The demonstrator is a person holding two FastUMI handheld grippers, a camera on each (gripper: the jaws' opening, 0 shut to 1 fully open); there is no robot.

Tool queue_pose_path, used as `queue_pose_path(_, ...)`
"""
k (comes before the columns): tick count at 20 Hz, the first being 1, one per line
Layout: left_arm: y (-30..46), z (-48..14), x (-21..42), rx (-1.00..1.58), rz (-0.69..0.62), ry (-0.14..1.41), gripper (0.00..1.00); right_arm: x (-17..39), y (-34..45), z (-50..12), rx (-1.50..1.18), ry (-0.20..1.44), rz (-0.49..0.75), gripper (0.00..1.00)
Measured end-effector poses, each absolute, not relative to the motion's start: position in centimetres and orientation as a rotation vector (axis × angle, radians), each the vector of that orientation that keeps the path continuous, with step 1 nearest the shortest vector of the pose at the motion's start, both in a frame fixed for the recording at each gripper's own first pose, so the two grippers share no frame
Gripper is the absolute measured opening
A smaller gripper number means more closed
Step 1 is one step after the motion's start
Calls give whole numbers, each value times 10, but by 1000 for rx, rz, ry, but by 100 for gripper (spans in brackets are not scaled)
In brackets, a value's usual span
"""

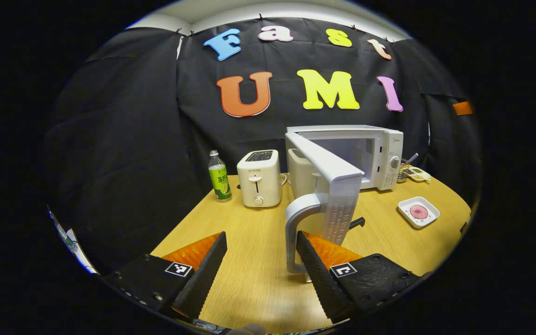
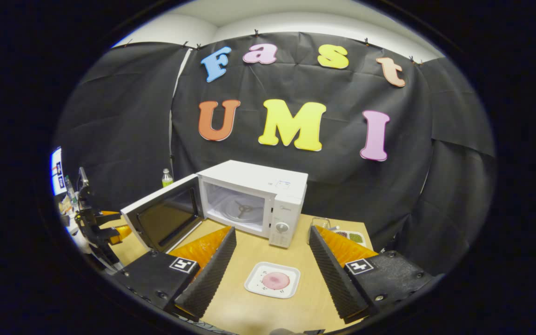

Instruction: Open the microwave oven with the left hand, put the food in, and close the microwave oven.

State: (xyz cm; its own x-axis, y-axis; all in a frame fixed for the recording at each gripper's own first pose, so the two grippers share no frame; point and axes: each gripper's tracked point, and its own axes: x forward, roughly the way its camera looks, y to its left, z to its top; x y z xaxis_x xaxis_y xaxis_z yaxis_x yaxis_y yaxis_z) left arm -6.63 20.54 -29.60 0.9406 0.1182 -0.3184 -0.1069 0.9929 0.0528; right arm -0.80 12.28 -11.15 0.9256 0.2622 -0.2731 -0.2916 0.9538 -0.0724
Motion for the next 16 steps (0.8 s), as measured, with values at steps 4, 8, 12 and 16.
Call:
queue_pose_path(4, 209, -291, -80, 22, 139, 325, 95, 4, 97, -135, -77, 304, 241, 100)
queue_pose_path(8, 186, -274, -90, -27, 137, 306, 94, 19, 71, -182, -68, 379, 224, 100)
queue_pose_path(12, 156, -248, -93, -63, 135, 273, 95, 33, 51, -260, -28, 547, 258, 100)
queue_pose_path(16, 128, -226, -92, -61, 126, 264, 95, 50, 45, -330, 27, 712, 301, 96)
